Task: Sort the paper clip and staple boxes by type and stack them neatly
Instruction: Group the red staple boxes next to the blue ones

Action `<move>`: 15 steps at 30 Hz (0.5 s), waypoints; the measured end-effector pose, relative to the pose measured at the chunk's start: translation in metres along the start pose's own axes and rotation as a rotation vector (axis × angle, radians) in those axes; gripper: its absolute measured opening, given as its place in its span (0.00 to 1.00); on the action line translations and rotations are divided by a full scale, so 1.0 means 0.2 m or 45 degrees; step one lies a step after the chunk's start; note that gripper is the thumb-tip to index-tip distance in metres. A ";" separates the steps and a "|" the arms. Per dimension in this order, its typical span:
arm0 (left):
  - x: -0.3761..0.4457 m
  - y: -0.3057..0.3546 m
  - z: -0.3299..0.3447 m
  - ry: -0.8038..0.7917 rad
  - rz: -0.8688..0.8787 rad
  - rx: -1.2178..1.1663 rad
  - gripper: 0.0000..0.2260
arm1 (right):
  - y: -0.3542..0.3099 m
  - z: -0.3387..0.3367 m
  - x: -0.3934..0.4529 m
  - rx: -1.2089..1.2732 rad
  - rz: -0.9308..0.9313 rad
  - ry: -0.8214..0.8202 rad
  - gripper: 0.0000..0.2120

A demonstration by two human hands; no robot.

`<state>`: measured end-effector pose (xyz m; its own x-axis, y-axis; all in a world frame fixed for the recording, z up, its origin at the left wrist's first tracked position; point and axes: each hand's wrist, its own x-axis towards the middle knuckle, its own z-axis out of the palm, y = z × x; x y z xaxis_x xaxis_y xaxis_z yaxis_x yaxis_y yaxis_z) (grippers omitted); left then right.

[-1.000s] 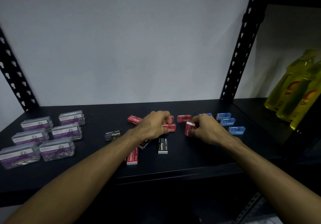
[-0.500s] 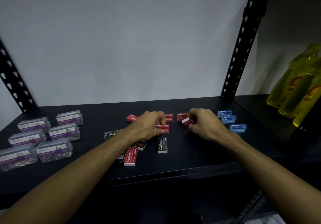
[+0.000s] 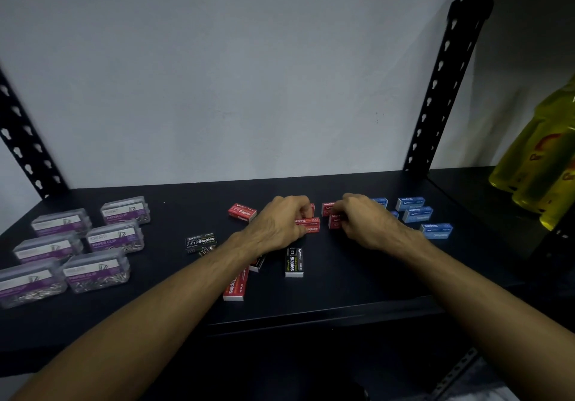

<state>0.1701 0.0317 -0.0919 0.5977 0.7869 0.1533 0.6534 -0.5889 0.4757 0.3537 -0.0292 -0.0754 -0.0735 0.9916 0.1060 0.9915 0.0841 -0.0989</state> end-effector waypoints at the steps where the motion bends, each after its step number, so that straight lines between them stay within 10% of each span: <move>1: 0.00 0.00 0.00 0.000 -0.004 0.001 0.08 | 0.00 0.00 0.00 0.008 -0.002 -0.003 0.10; 15: 0.00 -0.01 0.00 0.021 -0.006 0.039 0.10 | 0.02 0.03 0.03 0.022 -0.035 0.024 0.12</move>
<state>0.1688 0.0324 -0.0917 0.5872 0.7923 0.1654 0.6700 -0.5905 0.4499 0.3569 -0.0223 -0.0818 -0.0985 0.9869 0.1276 0.9872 0.1131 -0.1126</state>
